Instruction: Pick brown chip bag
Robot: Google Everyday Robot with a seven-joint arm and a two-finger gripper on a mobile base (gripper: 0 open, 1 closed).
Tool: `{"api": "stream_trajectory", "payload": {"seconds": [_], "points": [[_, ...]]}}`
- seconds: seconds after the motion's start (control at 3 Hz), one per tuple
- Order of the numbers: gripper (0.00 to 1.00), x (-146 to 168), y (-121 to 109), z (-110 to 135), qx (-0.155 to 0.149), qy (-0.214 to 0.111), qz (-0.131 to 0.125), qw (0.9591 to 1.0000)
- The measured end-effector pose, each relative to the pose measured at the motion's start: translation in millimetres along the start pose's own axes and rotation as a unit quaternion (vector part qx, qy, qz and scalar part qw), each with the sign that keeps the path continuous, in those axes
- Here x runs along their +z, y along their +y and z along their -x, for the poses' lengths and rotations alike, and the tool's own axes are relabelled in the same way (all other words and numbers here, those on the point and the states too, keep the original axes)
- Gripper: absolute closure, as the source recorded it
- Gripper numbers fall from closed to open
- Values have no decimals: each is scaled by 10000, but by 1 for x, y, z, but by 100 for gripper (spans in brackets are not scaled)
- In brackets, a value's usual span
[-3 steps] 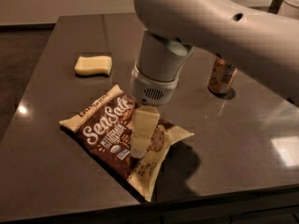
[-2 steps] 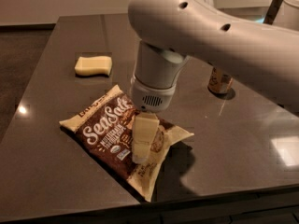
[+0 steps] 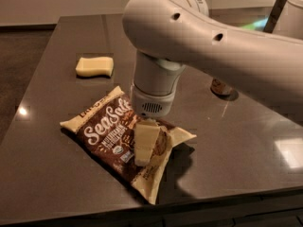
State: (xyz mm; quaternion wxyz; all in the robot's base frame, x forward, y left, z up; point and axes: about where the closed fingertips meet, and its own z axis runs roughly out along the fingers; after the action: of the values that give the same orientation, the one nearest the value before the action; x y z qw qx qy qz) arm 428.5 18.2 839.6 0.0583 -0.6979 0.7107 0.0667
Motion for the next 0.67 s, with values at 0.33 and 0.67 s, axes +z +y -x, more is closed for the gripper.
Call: {"api": "stream_trajectory", "payload": {"seconds": [0.33, 0.67], "points": [[42, -5, -1, -1, 16, 3, -18, 10000], [65, -20, 1, -3, -12, -82, -59, 9999]]}}
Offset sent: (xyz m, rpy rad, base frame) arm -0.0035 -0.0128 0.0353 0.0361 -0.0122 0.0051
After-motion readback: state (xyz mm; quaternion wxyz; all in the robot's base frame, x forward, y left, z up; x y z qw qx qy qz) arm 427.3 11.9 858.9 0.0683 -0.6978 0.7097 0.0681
